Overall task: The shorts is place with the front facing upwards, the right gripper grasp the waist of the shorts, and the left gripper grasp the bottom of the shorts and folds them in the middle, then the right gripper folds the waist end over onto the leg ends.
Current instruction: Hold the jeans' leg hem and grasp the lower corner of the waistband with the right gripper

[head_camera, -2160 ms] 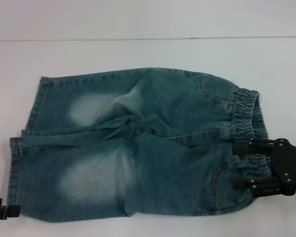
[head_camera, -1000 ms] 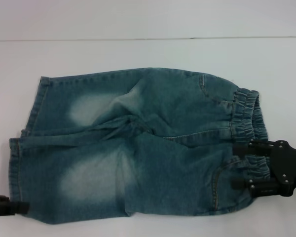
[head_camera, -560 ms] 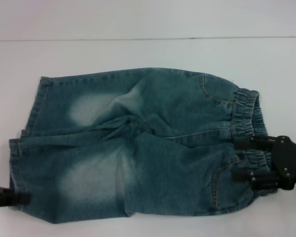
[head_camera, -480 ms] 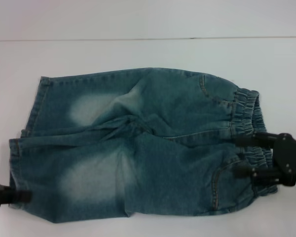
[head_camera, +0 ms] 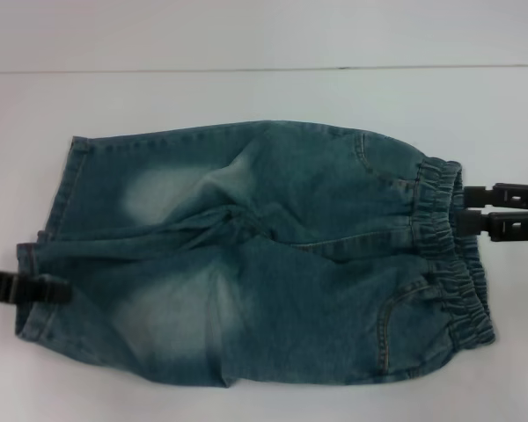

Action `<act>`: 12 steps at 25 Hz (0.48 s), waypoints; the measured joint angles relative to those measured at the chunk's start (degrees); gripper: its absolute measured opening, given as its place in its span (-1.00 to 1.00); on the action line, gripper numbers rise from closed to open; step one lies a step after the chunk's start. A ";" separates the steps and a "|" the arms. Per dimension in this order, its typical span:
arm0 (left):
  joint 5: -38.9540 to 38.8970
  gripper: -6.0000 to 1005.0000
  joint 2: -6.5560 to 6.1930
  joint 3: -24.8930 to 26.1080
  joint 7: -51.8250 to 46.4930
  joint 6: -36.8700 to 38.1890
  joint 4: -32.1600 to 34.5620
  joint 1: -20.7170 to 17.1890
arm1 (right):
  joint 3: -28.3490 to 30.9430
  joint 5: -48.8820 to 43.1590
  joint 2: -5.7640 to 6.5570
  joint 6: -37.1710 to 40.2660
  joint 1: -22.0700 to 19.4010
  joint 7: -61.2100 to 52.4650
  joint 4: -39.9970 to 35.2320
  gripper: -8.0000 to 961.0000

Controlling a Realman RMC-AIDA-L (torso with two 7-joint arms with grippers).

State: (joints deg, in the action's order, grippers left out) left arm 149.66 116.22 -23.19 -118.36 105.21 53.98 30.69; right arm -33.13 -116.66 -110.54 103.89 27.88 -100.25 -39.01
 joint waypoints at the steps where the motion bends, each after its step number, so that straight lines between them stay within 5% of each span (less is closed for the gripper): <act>1: -0.01 -0.89 -0.04 0.08 -0.95 -1.56 -0.13 0.87 | -0.33 -1.54 0.46 0.01 0.62 -2.26 -1.17 0.93; 12: -0.98 -0.89 0.26 0.35 -1.44 -5.31 -0.63 1.79 | -6.10 -17.60 0.82 3.22 5.45 -18.29 -11.05 0.92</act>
State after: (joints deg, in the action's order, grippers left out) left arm 148.68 116.49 -22.84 -119.80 99.90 53.35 32.47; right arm -39.24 -134.26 -109.72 107.10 33.33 -118.54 -50.06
